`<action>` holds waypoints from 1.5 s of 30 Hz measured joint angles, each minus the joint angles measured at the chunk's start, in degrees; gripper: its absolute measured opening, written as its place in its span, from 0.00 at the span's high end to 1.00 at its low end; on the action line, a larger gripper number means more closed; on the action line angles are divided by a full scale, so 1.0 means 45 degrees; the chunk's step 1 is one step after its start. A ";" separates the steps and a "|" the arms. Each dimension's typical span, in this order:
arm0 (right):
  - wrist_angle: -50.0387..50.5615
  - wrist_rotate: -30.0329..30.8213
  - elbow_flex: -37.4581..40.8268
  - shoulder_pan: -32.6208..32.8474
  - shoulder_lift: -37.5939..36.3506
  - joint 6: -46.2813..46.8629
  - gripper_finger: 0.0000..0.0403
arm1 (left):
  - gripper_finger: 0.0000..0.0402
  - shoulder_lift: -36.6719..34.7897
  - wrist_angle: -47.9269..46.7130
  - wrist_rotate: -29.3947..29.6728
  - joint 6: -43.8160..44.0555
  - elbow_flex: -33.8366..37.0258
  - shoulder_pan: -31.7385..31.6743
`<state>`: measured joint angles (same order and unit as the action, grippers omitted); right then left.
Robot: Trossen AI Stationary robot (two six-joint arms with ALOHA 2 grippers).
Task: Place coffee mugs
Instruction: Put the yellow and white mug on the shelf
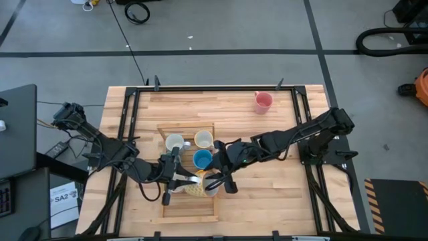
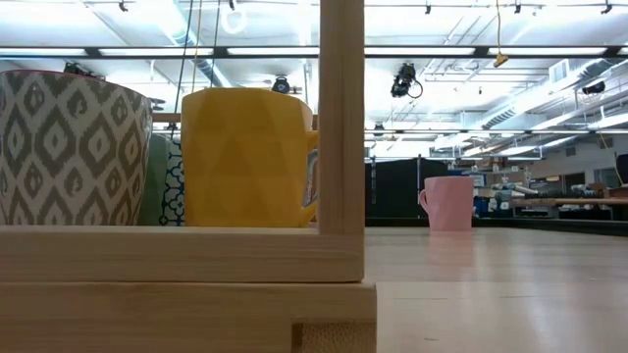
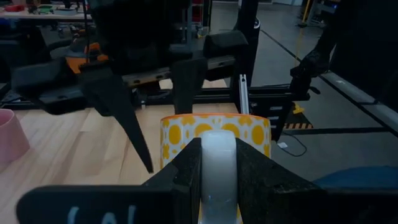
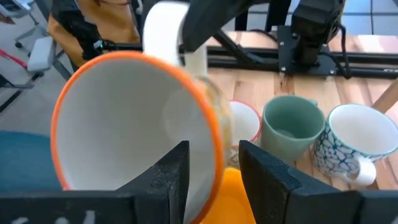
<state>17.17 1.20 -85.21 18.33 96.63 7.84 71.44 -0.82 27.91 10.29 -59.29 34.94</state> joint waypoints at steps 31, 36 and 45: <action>-0.0189 -0.0799 -0.0031 -0.0116 0.0215 0.0660 0.92 | 0.52 -0.0220 -0.0618 -0.0757 0.0489 -0.0010 -0.0022; -0.0098 -0.0794 -0.0446 -0.0063 0.0215 0.0869 0.92 | 0.52 -0.1320 -0.2166 -0.0812 0.1288 -0.0010 -0.0024; 0.0086 -0.0707 -0.1145 -0.0068 0.0257 0.1030 0.92 | 0.53 -0.3810 -0.5954 -0.0804 0.2583 -0.0010 0.0000</action>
<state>17.56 -1.98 -90.36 18.02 97.79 12.47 54.29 -27.61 24.29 21.91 -59.33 34.94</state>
